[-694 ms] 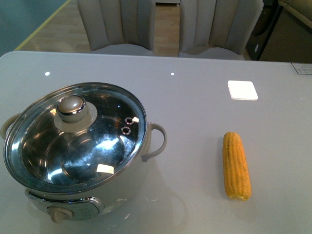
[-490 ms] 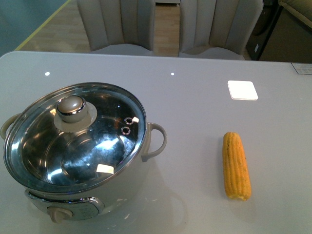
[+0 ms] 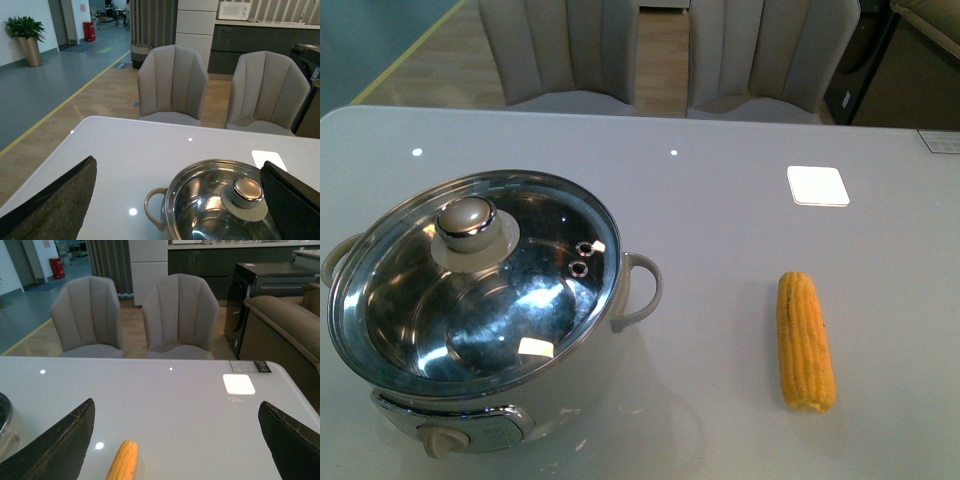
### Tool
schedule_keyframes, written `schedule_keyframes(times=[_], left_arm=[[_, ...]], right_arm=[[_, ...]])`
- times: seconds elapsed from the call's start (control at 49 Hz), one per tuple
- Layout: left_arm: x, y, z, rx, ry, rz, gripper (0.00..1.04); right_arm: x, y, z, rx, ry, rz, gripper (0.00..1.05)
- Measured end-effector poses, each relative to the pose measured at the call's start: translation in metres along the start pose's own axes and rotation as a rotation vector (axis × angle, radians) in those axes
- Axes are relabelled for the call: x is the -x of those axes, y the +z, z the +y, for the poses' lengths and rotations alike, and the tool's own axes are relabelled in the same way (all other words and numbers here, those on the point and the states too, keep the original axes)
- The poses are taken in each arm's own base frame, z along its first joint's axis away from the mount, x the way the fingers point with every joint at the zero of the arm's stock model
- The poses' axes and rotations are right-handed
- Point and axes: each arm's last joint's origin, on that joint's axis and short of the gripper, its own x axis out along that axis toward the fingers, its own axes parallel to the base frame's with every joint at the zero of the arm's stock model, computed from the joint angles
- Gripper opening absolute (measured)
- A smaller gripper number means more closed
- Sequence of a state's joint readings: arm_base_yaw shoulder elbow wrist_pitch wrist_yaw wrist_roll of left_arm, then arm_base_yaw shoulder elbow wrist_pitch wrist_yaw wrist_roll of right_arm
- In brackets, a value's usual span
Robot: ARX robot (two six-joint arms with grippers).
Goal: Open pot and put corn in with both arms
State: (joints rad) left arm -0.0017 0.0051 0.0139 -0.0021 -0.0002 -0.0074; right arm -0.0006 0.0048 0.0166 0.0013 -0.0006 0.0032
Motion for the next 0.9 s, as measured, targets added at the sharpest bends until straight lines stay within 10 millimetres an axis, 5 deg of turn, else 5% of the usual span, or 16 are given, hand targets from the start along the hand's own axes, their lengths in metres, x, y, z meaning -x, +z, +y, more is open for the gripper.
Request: schedule_keyframes(times=[0.449,0.592,0.694,0.898], left_arm=[[0.000,0.000,0.000,0.000,0.001,0.000,0.98],[-0.001,-0.011,0.000,0.054,0.250,0.326,0.98],[-0.003,-0.012,0.001,0.071,0.269,0.348,0.98],[-0.037,-0.001,-0.012,0.074,0.188,0.318,0.98]], right_arm=[[0.000,0.000,0.000,0.000,0.000,0.000,0.96],[0.000,0.000,0.000,0.000,-0.001,0.000,0.96],[0.000,0.000,0.000,0.000,-0.001,0.000,0.96],[0.000,0.000,0.000,0.000,-0.001,0.000,0.96]])
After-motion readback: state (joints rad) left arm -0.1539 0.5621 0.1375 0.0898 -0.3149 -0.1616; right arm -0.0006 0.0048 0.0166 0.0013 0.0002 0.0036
